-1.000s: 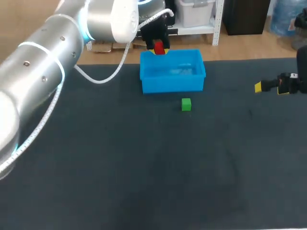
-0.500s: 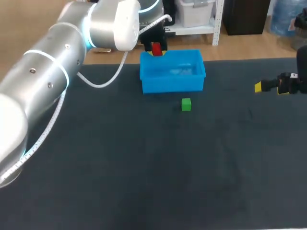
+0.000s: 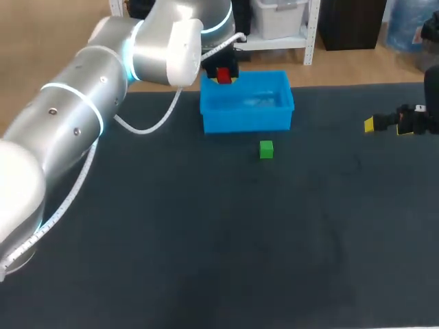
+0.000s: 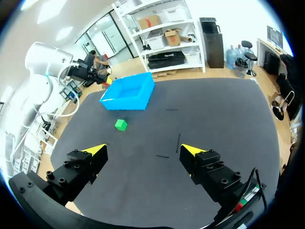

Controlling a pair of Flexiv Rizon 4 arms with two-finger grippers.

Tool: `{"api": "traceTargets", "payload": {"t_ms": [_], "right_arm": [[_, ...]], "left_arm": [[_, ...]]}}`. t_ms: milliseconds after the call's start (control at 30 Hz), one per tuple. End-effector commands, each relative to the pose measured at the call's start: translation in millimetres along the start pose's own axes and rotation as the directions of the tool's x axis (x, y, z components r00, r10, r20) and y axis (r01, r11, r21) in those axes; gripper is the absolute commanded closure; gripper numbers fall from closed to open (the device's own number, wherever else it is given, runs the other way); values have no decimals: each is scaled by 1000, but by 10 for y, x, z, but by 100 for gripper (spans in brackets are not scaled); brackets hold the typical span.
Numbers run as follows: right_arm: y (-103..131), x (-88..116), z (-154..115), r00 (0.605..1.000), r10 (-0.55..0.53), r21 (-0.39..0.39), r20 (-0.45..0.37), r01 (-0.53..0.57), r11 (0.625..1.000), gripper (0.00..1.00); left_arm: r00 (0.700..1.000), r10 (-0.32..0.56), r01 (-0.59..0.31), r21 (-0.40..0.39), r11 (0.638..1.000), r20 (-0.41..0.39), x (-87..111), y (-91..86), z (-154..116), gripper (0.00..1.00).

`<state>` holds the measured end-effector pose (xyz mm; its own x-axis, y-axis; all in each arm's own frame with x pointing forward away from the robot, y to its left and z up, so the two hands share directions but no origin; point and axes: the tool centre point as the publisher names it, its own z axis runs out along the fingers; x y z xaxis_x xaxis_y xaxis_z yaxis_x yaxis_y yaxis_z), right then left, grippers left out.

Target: Use the left arm to pick the red cube and place it into the blue plastic box first, then use the right arm to grasp the green cube and put it into the same blue plastic box after the first action is fully finished.

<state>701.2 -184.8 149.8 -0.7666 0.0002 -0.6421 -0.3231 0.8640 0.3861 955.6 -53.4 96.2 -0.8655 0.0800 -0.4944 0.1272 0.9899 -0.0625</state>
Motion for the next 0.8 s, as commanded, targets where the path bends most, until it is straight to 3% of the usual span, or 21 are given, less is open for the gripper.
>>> {"api": "traceTargets", "payload": {"t_ms": [33,233,267,333,400,433,800], "right_arm": [[0,3,-4,1000,-1,1,0,1,1000,0],[0,3,-4,1000,-1,1,0,1,1000,0],[0,3,-4,1000,-1,1,0,1,1000,0],[0,3,-4,1000,-1,1,0,1,1000,0],[0,3,-4,1000,-1,1,0,1,1000,0],[0,3,-4,1000,-1,1,0,1,1000,0],[0,3,-4,1000,-1,1,0,1,1000,0]], "left_arm": [[981,0,0,-2,1000,-194,-130,-46,172,100],[980,0,0,-1,1000,-200,-109,-44,194,100],[980,-1,1,-1,1000,-199,-111,-43,195,92],[981,0,-1,-3,1000,-195,-131,-38,191,59],[982,2,-3,-5,1000,-189,-151,-36,181,4],[982,3,-4,-5,1000,-187,-158,-37,175,0],[985,17,-18,-7,1000,-169,-204,-36,135,0]]}}
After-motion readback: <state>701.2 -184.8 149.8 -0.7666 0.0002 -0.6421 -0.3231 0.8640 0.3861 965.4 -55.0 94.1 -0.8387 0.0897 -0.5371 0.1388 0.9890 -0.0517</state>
